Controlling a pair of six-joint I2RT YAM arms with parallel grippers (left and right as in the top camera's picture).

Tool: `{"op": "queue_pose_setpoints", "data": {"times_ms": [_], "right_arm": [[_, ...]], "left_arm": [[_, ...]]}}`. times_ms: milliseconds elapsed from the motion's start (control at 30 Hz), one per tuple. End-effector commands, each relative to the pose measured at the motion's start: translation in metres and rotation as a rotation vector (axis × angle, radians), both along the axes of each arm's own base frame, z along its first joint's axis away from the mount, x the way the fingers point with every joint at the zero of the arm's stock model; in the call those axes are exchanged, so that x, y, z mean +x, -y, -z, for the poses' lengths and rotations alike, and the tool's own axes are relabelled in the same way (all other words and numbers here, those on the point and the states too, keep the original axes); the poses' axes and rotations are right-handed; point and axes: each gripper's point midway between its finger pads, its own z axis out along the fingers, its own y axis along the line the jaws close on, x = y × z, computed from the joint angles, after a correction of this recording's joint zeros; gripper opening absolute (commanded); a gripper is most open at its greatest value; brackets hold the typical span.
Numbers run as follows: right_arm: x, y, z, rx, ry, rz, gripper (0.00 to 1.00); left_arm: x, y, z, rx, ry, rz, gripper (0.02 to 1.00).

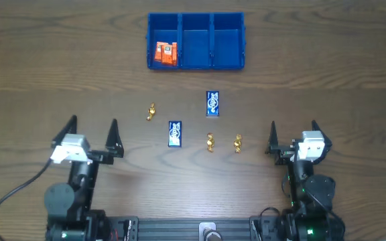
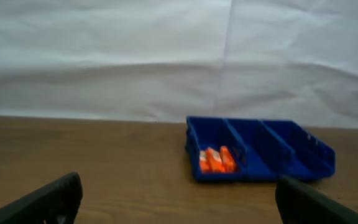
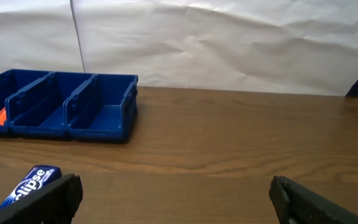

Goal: Sort Candies Into Trays

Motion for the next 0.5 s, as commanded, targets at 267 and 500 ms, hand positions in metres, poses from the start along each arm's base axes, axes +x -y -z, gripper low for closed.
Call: {"op": "queue_pose_setpoints", "data": {"times_ms": [267,500], "right_arm": [[0.0,0.0,0.001,-0.007,0.0,-0.002,0.998],[0.0,0.0,0.001,-0.007,0.0,-0.003,0.998]], "left_arm": [[-0.001,0.006,0.062,0.021,-0.199,0.038,0.998],[-0.001,0.006,0.062,0.021,-0.199,0.038,0.998]]}}
